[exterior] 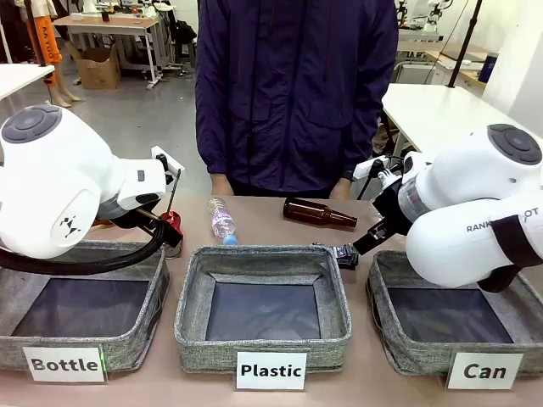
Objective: Sort the can waste into the basket.
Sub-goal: Pick up the can waste from the table and place it in the right Fabric basket.
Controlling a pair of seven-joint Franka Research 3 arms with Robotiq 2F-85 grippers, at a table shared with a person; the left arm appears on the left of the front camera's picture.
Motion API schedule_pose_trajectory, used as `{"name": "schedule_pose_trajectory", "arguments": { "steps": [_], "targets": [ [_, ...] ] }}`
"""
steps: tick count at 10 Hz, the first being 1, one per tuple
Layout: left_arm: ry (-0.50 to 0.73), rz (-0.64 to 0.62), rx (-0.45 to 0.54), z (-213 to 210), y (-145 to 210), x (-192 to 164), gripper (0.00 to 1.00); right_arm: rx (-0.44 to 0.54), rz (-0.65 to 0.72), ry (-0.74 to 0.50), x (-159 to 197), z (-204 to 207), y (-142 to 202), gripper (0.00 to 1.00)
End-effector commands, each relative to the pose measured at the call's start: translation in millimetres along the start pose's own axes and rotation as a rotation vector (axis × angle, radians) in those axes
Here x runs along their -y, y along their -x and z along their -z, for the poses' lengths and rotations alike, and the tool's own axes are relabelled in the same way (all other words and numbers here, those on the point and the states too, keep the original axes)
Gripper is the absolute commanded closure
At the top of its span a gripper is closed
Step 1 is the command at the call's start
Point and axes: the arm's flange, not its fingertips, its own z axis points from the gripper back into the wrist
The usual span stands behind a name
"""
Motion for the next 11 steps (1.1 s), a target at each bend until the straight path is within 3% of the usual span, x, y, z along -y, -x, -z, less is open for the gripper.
{"name": "schedule_pose_trajectory", "arguments": {
  "steps": [1,8,11],
  "targets": [
    [0.0,0.001,0.0,0,0,0,0.0,0.0,0.001,0.0,0,0,0,0.0],
    [0.0,0.0,0.0,0,0,0,0.0,-0.02,0.001,-0.009,5,-7,-2,0.0],
    [0.143,-0.057,0.017,-48,7,-20,0.0,-0.001,0.028,-0.121,20,-54,-2,0.0]
  ]
}}
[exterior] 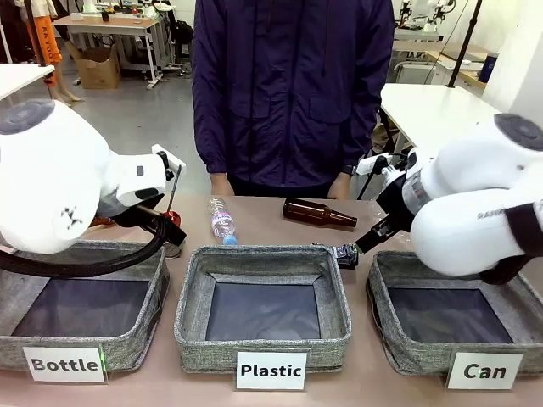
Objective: Sort the can waste into the basket.
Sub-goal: Pick up the can waste from the table and place it in the right Fabric basket.
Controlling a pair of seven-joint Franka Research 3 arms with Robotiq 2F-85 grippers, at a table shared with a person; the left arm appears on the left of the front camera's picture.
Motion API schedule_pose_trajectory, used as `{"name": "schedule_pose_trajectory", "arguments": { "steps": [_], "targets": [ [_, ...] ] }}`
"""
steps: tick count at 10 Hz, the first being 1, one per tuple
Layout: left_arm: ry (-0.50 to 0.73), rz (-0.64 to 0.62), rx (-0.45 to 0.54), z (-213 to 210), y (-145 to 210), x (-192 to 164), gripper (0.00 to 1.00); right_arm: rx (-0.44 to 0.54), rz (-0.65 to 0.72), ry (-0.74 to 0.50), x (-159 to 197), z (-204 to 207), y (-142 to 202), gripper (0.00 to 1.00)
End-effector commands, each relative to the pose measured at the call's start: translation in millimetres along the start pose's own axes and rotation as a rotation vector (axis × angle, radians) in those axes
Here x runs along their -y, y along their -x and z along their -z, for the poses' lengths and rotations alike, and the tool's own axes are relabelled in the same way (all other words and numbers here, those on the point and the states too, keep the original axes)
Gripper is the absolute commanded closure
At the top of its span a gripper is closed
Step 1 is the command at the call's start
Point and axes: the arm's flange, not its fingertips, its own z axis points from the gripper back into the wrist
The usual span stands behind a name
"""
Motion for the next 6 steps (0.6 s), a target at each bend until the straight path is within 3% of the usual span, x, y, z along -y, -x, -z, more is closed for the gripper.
{"name": "schedule_pose_trajectory", "arguments": {
  "steps": [1,3,4,6],
  "targets": [
    [0.076,-0.039,0.019,-56,14,-31,0.0,0.017,0.006,-0.106,18,-58,6,0.0],
    [0.189,-0.06,0.04,-102,32,-53,0.0,-0.061,0.154,-0.239,21,-106,32,0.0],
    [0.321,-0.03,0.101,-124,50,-71,0.0,0.023,0.261,-0.235,22,-130,54,0.0],
    [0.502,-0.15,0.232,-156,106,-131,0.0,0.143,0.374,-0.383,30,-176,129,0.0]
  ]
}}
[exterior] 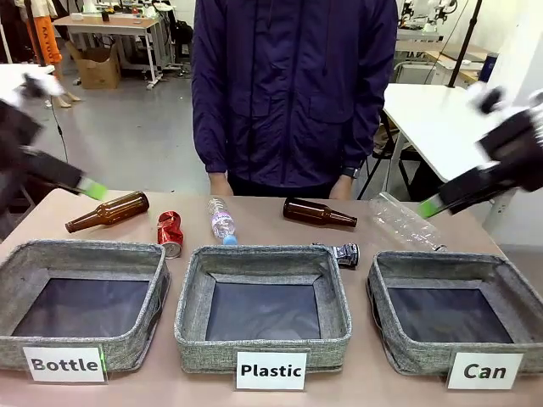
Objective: Sort the can waste into the basket.
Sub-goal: Pick up the can waste from the table and place it in the right Fabric basket.
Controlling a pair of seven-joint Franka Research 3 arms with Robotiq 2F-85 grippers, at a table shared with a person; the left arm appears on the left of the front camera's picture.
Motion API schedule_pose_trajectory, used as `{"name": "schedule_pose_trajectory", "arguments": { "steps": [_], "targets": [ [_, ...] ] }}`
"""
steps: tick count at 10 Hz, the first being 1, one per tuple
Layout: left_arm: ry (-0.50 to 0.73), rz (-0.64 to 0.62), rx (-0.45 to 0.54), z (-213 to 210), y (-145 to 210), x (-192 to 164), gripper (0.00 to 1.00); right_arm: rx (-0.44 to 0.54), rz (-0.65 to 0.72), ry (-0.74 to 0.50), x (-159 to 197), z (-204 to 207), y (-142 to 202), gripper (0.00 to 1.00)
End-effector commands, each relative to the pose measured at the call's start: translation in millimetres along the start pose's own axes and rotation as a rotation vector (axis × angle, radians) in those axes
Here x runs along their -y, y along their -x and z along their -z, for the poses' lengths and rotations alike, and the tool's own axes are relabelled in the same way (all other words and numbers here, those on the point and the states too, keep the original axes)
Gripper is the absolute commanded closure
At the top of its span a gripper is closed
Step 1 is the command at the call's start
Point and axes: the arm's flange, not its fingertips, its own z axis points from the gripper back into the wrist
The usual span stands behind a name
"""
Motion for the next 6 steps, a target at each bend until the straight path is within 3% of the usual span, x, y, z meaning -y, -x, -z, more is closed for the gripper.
{"name": "schedule_pose_trajectory", "arguments": {
  "steps": [1,4,6],
  "targets": [
    [0.165,-0.096,0.123,-43,61,-42,0.0,0.126,0.169,-0.126,26,-26,114,0.0],
    [0.347,-0.194,0.362,-80,114,-95,0.0,0.241,0.422,-0.35,116,-52,173,0.0],
    [0.422,-0.264,0.479,-79,137,-116,0.0,0.331,0.52,-0.47,168,-48,194,0.0]
  ]
}}
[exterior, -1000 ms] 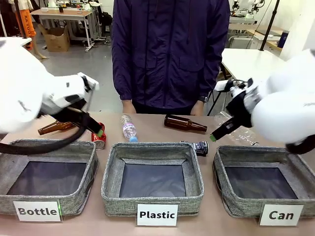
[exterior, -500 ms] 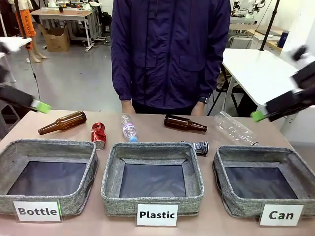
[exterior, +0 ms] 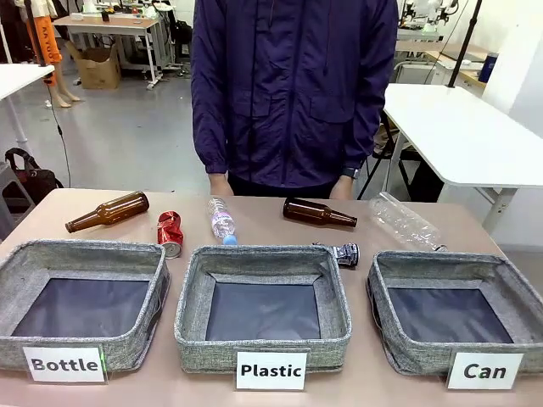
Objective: Sort the can waste into the basket.
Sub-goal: Pick up the can waste from the table and place it in the right Fabric basket.
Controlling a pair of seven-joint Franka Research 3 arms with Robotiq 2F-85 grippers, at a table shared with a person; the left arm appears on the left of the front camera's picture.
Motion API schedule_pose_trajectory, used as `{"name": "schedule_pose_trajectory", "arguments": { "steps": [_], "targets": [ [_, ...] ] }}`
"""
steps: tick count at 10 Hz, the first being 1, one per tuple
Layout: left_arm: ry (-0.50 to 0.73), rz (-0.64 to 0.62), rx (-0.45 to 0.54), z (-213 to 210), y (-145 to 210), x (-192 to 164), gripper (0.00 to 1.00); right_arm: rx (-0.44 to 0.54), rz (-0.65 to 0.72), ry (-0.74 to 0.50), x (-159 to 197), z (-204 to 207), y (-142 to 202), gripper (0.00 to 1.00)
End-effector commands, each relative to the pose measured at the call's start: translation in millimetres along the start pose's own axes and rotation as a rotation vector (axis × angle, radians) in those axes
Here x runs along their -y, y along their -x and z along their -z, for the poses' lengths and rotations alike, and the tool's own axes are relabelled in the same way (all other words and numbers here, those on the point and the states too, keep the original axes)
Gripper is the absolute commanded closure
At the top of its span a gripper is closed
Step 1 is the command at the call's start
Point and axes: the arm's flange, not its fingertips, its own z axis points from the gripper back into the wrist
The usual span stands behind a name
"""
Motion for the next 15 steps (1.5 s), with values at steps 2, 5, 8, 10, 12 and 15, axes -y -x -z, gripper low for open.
{"name": "schedule_pose_trajectory", "arguments": {
  "steps": [2,5,8,10,12,15],
  "targets": [
    [0.08,-0.073,0.097,17,8,-28,0.0,0.16,0.076,-0.173,78,43,27,0.0],
    [0.094,-0.092,0.102,35,13,-27,0.0,0.201,0.14,-0.119,101,50,21,0.0],
    [0.066,-0.116,0.078,44,8,-27,0.0,0.212,0.168,-0.063,102,55,15,0.0],
    [0.073,-0.114,0.061,40,6,-35,0.0,0.182,0.184,-0.101,122,42,-7,0.0],
    [0.073,-0.114,0.061,40,6,-35,0.0,0.182,0.184,-0.101,122,42,-7,0.0],
    [0.073,-0.114,0.061,40,6,-35,0.0,0.167,0.061,-0.071,99,53,-4,0.0]
  ]
}}
